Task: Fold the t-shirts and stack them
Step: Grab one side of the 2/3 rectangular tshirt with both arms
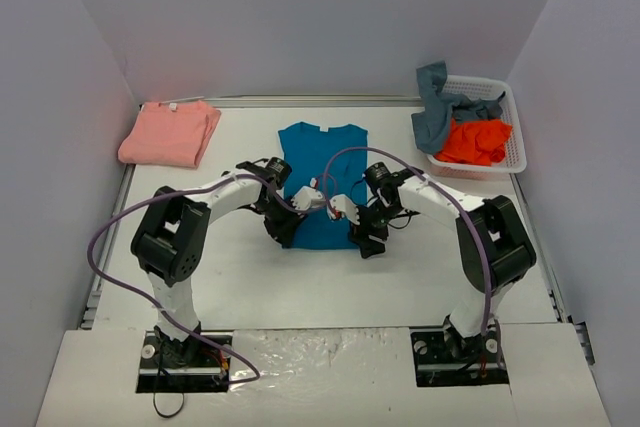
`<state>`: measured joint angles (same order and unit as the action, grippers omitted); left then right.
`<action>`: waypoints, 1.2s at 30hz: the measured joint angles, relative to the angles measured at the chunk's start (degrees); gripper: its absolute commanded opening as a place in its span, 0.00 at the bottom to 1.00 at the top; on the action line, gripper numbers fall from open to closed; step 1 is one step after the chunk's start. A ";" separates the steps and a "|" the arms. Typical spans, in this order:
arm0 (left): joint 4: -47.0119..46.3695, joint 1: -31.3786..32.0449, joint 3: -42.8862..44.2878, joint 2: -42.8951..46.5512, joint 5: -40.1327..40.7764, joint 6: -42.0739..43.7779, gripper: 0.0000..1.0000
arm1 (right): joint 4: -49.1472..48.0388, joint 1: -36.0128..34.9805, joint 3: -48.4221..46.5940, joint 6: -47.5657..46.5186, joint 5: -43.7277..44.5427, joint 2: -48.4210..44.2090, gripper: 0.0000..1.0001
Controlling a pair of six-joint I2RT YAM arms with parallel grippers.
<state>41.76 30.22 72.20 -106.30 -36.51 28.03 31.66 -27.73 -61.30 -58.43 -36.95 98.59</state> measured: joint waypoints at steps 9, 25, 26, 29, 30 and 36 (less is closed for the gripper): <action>0.04 -0.33 0.00 -1.84 -0.52 -0.26 0.02 | -3.19 -0.17 0.68 -0.02 1.33 2.51 0.55; 0.85 -1.77 0.00 -1.88 -1.57 -1.46 0.02 | -13.60 -2.01 3.89 3.87 8.37 1.77 0.09; 0.85 -1.90 0.00 -1.88 -1.62 -1.53 0.02 | -13.94 -2.08 3.89 4.24 8.70 1.81 0.04; 0.87 -2.19 0.00 -1.88 -1.66 -1.53 0.02 | -14.34 -2.34 3.87 5.09 9.51 1.64 0.00; 0.90 -2.23 0.00 -1.88 -1.66 -1.53 0.02 | -14.32 -2.38 3.85 5.38 9.73 1.40 0.00; 3.91 -2.36 1.57 -1.86 -1.66 -0.07 0.02 | -10.88 -2.47 3.72 7.26 10.75 -0.07 0.00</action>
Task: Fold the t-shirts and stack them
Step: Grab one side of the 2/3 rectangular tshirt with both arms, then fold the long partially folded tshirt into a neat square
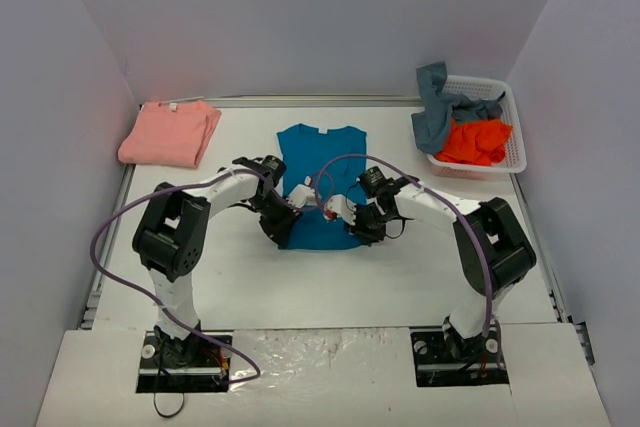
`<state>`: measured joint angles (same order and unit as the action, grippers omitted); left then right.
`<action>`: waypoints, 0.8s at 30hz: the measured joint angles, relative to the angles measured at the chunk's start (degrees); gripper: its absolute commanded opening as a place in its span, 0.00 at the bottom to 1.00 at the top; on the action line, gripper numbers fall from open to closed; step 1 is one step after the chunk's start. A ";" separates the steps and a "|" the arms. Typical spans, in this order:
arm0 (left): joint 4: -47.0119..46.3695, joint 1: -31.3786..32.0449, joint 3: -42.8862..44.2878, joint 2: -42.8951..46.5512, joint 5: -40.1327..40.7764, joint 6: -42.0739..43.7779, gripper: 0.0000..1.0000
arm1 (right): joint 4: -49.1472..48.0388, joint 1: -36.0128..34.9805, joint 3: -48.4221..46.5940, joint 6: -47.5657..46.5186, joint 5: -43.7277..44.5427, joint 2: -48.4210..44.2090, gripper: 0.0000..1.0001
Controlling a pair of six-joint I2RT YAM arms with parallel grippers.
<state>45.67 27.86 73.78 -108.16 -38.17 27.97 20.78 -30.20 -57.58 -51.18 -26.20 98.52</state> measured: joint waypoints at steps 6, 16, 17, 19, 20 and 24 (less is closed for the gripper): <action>5.09 1.62 3.15 5.16 -1.40 5.09 0.02 | 7.56 0.11 -1.46 2.82 2.40 -6.78 0.00; 16.11 1.90 4.46 19.52 -4.09 10.78 0.02 | 20.92 0.11 -7.56 3.41 -3.89 -18.21 0.00; 17.46 2.08 4.46 20.46 -4.50 11.41 0.02 | 22.23 0.09 -7.80 3.41 -4.79 -18.64 0.00; 19.56 2.23 4.46 21.81 -5.40 12.41 0.02 | 24.83 0.09 -8.55 3.32 -6.36 -19.08 0.00; 20.46 2.34 4.46 22.43 -5.73 12.74 0.02 | 26.25 0.09 -9.18 3.17 -7.17 -19.15 0.00; 23.06 2.75 4.46 24.68 -6.56 13.88 0.02 | 30.88 0.09 -11.80 2.49 -10.05 -19.28 0.00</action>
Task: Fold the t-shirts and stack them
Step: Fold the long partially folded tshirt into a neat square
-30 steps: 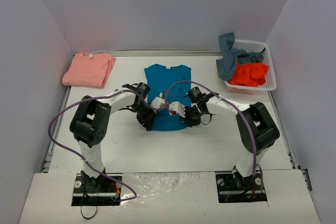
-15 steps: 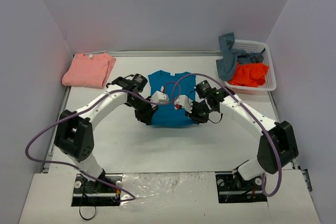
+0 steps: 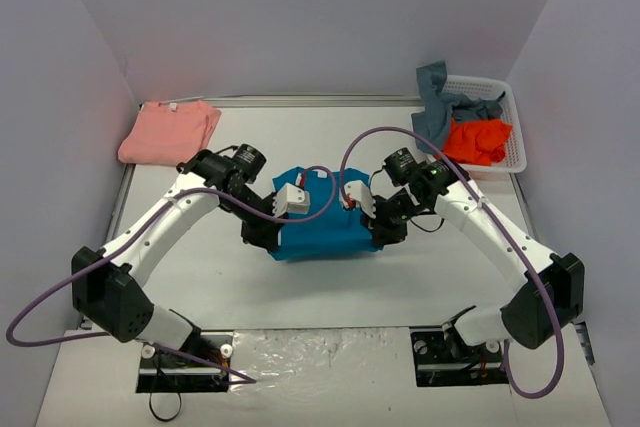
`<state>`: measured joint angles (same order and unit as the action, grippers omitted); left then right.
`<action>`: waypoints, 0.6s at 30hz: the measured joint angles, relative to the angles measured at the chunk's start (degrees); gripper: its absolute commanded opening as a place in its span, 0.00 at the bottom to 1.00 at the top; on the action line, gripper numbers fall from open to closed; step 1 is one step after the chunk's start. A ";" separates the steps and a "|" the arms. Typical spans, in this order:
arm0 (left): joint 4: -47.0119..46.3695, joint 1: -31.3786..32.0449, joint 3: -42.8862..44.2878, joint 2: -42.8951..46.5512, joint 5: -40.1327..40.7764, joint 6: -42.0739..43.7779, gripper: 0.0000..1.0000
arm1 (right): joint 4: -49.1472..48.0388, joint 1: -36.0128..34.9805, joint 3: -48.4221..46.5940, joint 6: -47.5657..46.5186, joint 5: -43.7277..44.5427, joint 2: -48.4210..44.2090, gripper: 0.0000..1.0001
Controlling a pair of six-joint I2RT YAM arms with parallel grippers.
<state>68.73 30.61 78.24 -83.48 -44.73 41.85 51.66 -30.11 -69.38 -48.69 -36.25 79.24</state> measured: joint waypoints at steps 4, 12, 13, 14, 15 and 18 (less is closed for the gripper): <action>0.07 0.04 0.00 1.20 0.09 -0.22 0.02 | 1.64 0.02 -0.83 -0.44 -0.81 -0.04 0.00; -3.45 0.00 0.35 0.02 4.48 -2.91 0.02 | 1.11 0.22 -2.60 -1.20 0.28 4.66 0.00; -3.58 -0.07 0.72 -0.50 5.07 -3.13 0.02 | 1.01 0.44 -3.13 -1.38 0.44 5.40 0.00; -3.74 -0.13 1.27 -1.09 5.68 -3.32 0.02 | 0.98 0.70 -3.85 -1.57 0.63 6.10 0.00; -3.96 -0.28 1.88 -1.68 6.23 -3.48 0.02 | 0.92 0.96 -4.70 -1.81 0.87 6.82 0.00; -4.63 -0.63 3.74 -2.93 7.74 -3.78 0.02 | 0.83 1.99 -7.96 -2.56 1.51 8.96 0.00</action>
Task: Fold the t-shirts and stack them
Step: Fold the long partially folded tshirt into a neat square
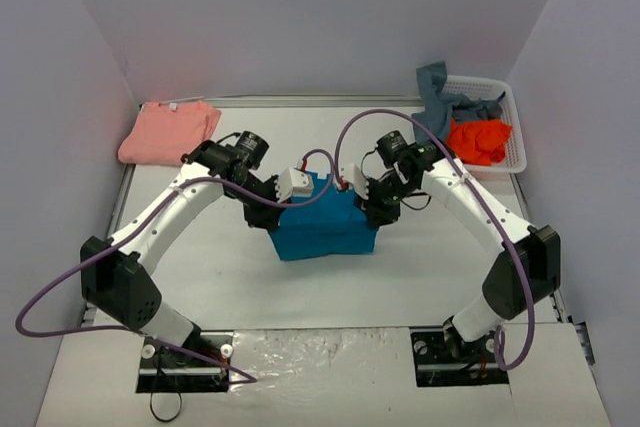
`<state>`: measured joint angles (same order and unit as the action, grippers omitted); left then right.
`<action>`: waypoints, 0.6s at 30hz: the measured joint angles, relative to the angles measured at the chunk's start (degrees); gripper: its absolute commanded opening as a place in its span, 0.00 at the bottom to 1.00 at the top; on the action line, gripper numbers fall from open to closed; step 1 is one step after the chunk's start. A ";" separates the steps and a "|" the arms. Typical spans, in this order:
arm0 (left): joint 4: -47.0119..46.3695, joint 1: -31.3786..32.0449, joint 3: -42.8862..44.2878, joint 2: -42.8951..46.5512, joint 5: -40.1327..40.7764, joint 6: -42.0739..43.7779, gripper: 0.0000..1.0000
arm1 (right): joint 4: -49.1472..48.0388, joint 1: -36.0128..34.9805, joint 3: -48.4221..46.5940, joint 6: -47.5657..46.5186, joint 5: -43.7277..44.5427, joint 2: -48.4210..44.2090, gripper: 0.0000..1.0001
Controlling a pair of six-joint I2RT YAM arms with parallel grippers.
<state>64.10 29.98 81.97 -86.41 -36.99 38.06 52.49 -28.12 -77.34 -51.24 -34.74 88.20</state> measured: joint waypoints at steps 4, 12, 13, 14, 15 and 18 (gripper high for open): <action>-0.66 -0.63 2.47 -0.92 2.21 -0.70 0.02 | -0.09 1.14 -4.35 -1.20 0.55 2.89 0.00; -2.62 -0.94 7.61 -4.04 6.62 -0.55 0.02 | -1.42 4.20 -11.26 -1.81 0.94 8.87 0.00; -3.02 -1.16 8.07 -4.76 6.99 -0.55 0.02 | -1.40 4.52 -12.26 -1.97 0.94 9.84 0.00; -3.50 -1.46 8.46 -5.51 7.39 -0.55 0.02 | -1.62 4.87 -13.31 -2.08 0.94 10.91 0.00; -4.00 -1.75 8.70 -6.10 7.69 -0.55 0.02 | -1.84 5.20 -14.32 -2.27 0.96 12.00 0.00; -5.75 -2.78 9.57 -8.17 8.90 -0.57 0.02 | -2.43 5.99 -17.66 -2.91 0.94 15.65 0.00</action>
<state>58.35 27.20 91.55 -94.59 -28.10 37.50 50.06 -22.13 -95.00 -54.15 -33.80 103.85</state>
